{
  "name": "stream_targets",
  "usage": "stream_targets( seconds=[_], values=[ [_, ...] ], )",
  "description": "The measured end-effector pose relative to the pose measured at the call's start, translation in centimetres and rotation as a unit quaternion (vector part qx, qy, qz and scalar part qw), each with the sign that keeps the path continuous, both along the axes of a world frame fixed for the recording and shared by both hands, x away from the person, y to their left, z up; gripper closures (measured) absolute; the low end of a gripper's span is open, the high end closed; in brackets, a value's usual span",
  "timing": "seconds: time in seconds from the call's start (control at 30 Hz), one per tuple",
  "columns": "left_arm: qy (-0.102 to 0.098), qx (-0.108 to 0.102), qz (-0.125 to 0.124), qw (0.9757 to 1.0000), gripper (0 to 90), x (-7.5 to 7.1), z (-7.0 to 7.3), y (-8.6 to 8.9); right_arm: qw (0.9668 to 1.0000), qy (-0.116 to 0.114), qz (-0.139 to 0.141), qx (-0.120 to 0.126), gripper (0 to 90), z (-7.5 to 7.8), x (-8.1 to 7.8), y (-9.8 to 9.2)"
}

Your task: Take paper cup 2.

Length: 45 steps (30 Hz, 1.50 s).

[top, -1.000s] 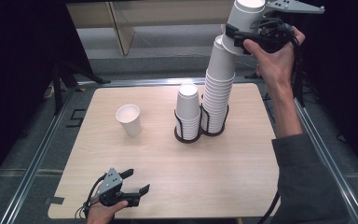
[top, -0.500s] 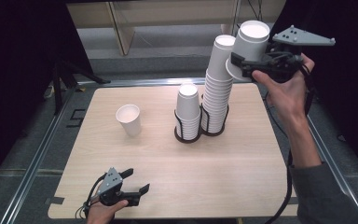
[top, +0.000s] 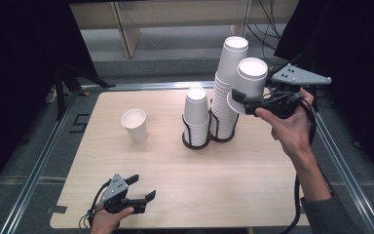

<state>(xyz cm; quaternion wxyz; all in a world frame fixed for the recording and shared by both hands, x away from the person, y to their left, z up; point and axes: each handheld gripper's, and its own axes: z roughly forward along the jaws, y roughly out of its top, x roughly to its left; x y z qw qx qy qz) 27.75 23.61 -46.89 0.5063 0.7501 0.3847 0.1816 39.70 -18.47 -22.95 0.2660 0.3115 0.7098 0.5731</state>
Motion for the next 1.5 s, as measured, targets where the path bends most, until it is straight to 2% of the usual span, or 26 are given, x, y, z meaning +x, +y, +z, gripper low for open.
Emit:
stream_targets(
  seconds=[0.07, 0.17, 0.2, 0.3, 0.33, 0.37, 0.4, 0.43, 0.47, 0.53, 0.63, 0.67, 0.7, 0.77, 0.8, 0.83, 0.93, 0.97, 1.03, 1.07, 1.13, 1.23, 1.3, 1.37, 1.4, 1.5],
  values=[
    [-0.005, -0.005, -0.003, 1.0000, 14.4, 0.3, -0.1, -0.1, 0.9999, 0.013, 0.005, 0.003, 17.2, -0.9, -0.3, 0.4],
    [-0.006, -0.001, 0.000, 1.0000, 14.4, 0.5, -0.2, -0.1, 0.9998, 0.017, 0.009, 0.002, 17.2, -2.1, -0.3, 0.8],
    [-0.005, 0.013, 0.006, 0.9999, 14.4, 0.7, -0.1, 0.1, 0.9997, 0.017, 0.015, 0.000, 17.3, -3.0, -0.4, 1.2],
    [-0.011, 0.010, 0.007, 0.9999, 14.4, 1.1, -0.2, 0.2, 0.9995, 0.021, 0.022, 0.004, 17.3, -3.9, -0.6, 1.7],
    [-0.020, 0.003, 0.012, 0.9997, 14.4, 1.4, -0.2, 0.2, 0.9993, 0.025, 0.027, 0.008, 17.2, -5.2, -0.7, 2.2],
    [-0.020, 0.003, 0.012, 0.9997, 14.4, 1.4, -0.2, 0.2, 0.9993, 0.025, 0.027, 0.008, 17.2, -5.2, -0.7, 2.2],
    [-0.021, -0.003, 0.017, 0.9996, 14.4, 1.5, -0.2, 0.1, 0.9989, 0.031, 0.034, 0.009, 17.3, -6.0, -0.9, 2.5],
    [-0.021, 0.009, 0.012, 0.9997, 14.4, 1.6, -0.1, 0.3, 0.9989, 0.031, 0.034, 0.009, 17.3, -6.0, -0.9, 2.5],
    [-0.022, 0.006, 0.017, 0.9996, 14.4, 1.8, 0.0, 0.2, 0.9987, 0.032, 0.038, 0.010, 17.3, -7.3, -1.1, 3.1],
    [-0.026, 0.002, 0.021, 0.9994, 14.4, 1.9, 0.0, 0.1, 0.9987, 0.031, 0.039, 0.007, 17.3, -7.6, -1.1, 3.2],
    [-0.031, 0.006, 0.019, 0.9993, 14.4, 2.1, 0.0, 0.1, 0.9966, 0.056, 0.057, 0.021, 17.3, -9.6, -1.4, 4.2],
    [-0.037, -0.006, 0.020, 0.9991, 14.4, 2.3, -0.1, 0.0, 0.9966, 0.056, 0.057, 0.021, 17.3, -9.6, -1.4, 4.2],
    [-0.035, 0.004, 0.021, 0.9992, 14.4, 2.4, 0.0, 0.1, 0.9971, 0.047, 0.057, 0.019, 17.3, -10.0, -1.4, 4.3],
    [-0.041, -0.005, 0.021, 0.9989, 14.4, 2.7, -0.1, 0.0, 0.9964, 0.056, 0.061, 0.019, 17.3, -10.8, -1.3, 4.7],
    [-0.041, -0.002, 0.024, 0.9989, 14.4, 2.9, 0.1, 0.0, 0.9948, 0.075, 0.067, 0.019, 17.3, -11.5, -1.4, 5.2],
    [-0.042, -0.004, 0.025, 0.9988, 14.4, 2.9, 0.1, -0.1, 0.9954, 0.066, 0.068, 0.017, 17.3, -11.8, -1.3, 5.4],
    [-0.046, -0.004, 0.027, 0.9986, 14.4, 3.1, 0.1, -0.1, 0.9947, 0.075, 0.070, 0.009, 17.3, -12.5, -1.3, 5.8],
    [-0.048, -0.010, 0.028, 0.9984, 14.4, 3.1, 0.1, -0.1, 0.9941, 0.077, 0.077, 0.011, 17.3, -13.4, -1.2, 6.5],
    [-0.049, -0.016, 0.024, 0.9984, 14.4, 3.2, 0.1, -0.1, 0.9941, 0.071, 0.081, 0.011, 17.3, -13.7, -1.1, 6.7],
    [-0.053, -0.022, 0.020, 0.9982, 14.4, 3.2, 0.0, -0.2, 0.9920, 0.092, 0.085, 0.011, 17.3, -14.0, -1.2, 7.0],
    [-0.051, -0.018, 0.018, 0.9984, 14.4, 3.1, 0.1, -0.2, 0.9928, 0.083, 0.086, 0.004, 17.3, -14.8, -1.2, 7.4],
    [-0.056, -0.026, 0.013, 0.9980, 14.4, 3.1, 0.1, -0.3, 0.9895, 0.099, 0.105, 0.008, 17.3, -16.2, -1.2, 8.6],
    [-0.054, -0.020, 0.012, 0.9983, 14.4, 3.0, 0.2, -0.3, 0.9895, 0.099, 0.105, 0.004, 17.3, -16.4, -1.2, 8.7],
    [-0.055, -0.028, 0.011, 0.9980, 14.4, 3.0, 0.2, -0.4, 0.9870, 0.110, 0.116, 0.004, 17.3, -17.0, -1.4, 9.4],
    [-0.066, -0.040, 0.006, 0.9970, 14.4, 3.1, 0.1, -0.6, 0.9867, 0.112, 0.118, 0.005, 17.3, -17.1, -1.4, 9.5],
    [-0.070, -0.037, 0.003, 0.9968, 14.4, 3.1, 0.4, -0.8, 0.9869, 0.108, 0.120, 0.001, 17.3, -17.4, -1.5, 9.8]
  ],
)
